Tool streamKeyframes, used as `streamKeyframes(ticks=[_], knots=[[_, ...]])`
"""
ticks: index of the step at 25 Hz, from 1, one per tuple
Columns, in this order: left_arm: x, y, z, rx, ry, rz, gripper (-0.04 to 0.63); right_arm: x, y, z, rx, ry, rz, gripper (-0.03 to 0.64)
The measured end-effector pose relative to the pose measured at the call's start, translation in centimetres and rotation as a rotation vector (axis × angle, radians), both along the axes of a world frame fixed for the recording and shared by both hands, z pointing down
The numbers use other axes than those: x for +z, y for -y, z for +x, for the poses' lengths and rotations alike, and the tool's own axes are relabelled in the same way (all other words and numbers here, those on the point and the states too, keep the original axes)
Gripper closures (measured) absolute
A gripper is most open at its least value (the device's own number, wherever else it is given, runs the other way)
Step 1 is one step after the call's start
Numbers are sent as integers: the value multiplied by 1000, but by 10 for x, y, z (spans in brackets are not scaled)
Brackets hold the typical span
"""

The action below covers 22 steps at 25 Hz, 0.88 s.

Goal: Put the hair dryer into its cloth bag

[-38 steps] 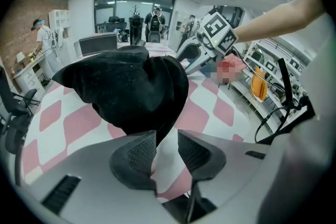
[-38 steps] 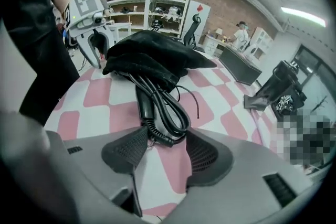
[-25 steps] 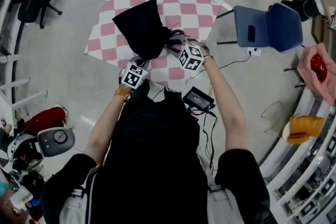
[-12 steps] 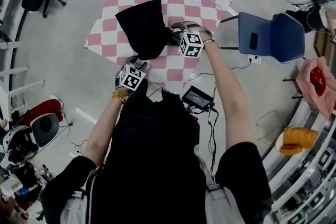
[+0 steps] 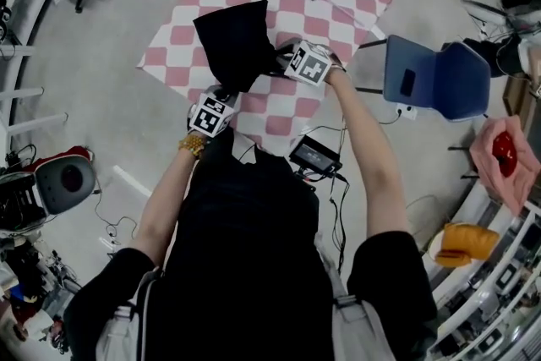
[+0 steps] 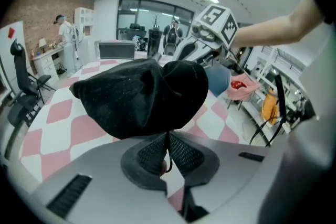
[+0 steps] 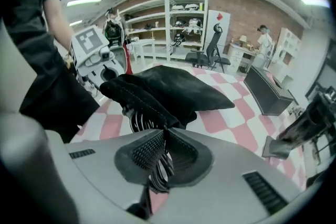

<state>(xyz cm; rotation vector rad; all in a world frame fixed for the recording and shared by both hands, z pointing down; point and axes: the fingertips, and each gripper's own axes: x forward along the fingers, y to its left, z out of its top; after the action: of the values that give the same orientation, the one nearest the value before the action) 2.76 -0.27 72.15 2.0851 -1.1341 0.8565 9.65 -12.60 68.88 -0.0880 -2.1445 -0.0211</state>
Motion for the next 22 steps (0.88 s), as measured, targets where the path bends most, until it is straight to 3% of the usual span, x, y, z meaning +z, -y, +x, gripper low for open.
streamKeyframes(ticks=[5, 9, 12, 14, 16, 18, 20, 22], knots=[[-64, 20, 2, -37, -204, 63, 572, -30, 3, -13, 63, 54, -162, 588], [-109, 38, -5, -69, -313, 126, 574, -23, 20, -8, 165, 57, -179, 588], [-123, 47, -7, -75, -344, 139, 574, -17, 22, 5, 128, 55, -63, 576], [-125, 50, -8, -83, -351, 133, 574, -9, 15, 23, 75, 49, 55, 431], [-124, 52, -9, -91, -359, 127, 574, 0, -8, 41, 41, 75, 64, 349], [-126, 52, -9, -95, -377, 124, 574, 20, -37, 56, -51, 38, 115, 311], [-129, 51, -9, -94, -382, 124, 574, 48, -46, 59, -127, -31, 252, 296], [-131, 51, -5, -94, -391, 122, 574, 64, -37, 55, -104, -71, 318, 295]])
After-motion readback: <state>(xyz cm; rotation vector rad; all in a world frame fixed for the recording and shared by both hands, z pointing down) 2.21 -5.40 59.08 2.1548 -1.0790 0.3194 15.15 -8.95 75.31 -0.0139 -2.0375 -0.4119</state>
